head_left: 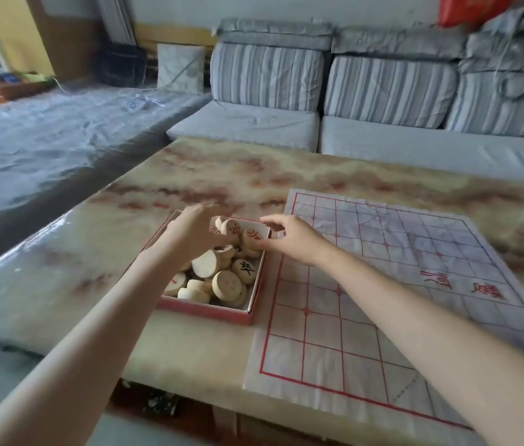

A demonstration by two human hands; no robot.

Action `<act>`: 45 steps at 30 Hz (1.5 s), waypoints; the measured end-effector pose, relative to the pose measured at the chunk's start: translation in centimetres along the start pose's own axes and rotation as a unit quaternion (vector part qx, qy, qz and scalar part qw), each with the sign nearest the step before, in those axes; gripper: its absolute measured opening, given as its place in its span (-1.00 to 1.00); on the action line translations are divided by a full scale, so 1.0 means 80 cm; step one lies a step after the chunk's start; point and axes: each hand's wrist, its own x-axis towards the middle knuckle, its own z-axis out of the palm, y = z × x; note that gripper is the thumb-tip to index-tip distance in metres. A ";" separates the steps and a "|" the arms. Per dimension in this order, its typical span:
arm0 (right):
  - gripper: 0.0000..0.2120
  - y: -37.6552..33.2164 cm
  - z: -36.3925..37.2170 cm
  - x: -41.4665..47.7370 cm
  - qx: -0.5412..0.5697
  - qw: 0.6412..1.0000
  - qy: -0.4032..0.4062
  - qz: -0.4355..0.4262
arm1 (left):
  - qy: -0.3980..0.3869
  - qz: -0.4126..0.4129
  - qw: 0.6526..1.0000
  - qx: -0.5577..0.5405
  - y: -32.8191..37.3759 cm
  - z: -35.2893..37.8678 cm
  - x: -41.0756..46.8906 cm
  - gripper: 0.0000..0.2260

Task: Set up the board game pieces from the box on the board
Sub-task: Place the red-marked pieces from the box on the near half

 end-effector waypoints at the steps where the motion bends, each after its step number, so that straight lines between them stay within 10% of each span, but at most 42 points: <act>1: -0.44 -0.001 0.002 0.000 -0.002 1.000 -0.001 0.002 | -0.001 -0.003 1.000 0.002 0.000 0.000 0.000 -0.52; 26: -0.56 0.028 -0.039 -0.026 0.054 0.995 0.086 0.009 | 0.054 0.079 0.994 -0.059 0.044 0.023 0.013 -0.68; 45: -0.58 0.162 -0.147 -0.214 -0.017 0.980 0.126 0.152 | -0.076 0.154 0.972 -0.157 0.204 0.156 -0.042 -0.67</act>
